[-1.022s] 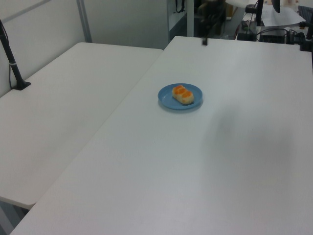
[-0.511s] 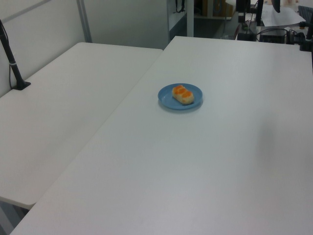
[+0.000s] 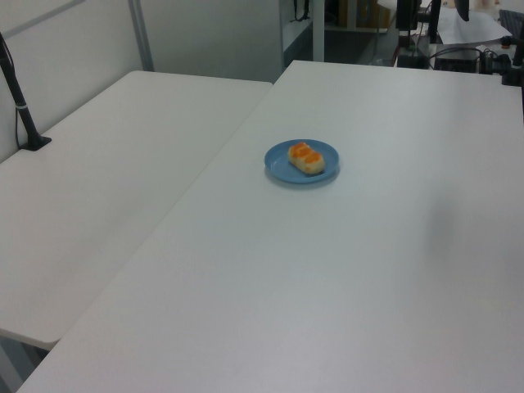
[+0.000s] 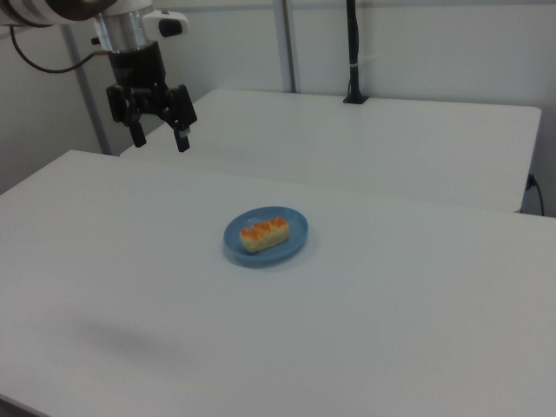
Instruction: Put the bread on a plate
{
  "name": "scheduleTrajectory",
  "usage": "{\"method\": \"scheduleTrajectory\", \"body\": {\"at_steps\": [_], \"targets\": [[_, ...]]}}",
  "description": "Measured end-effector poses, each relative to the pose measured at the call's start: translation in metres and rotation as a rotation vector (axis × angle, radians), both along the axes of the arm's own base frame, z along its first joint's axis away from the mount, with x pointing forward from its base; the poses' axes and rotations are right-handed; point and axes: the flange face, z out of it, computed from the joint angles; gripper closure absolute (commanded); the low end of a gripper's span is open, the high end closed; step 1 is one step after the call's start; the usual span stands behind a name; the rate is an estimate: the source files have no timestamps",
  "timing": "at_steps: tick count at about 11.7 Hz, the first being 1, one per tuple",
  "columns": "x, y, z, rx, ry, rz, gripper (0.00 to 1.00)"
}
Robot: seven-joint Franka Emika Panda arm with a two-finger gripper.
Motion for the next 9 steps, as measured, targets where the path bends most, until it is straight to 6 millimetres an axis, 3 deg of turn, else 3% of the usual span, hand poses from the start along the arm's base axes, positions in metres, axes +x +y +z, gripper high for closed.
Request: {"method": "scheduleTrajectory", "body": {"at_steps": [3, 7, 9], "targets": [[-0.001, -0.013, 0.006, 0.050, -0.033, -0.001, 0.00], [0.005, 0.008, 0.004, 0.053, -0.069, -0.085, 0.00], [0.006, 0.008, 0.002, 0.053, -0.066, -0.078, 0.00]]}}
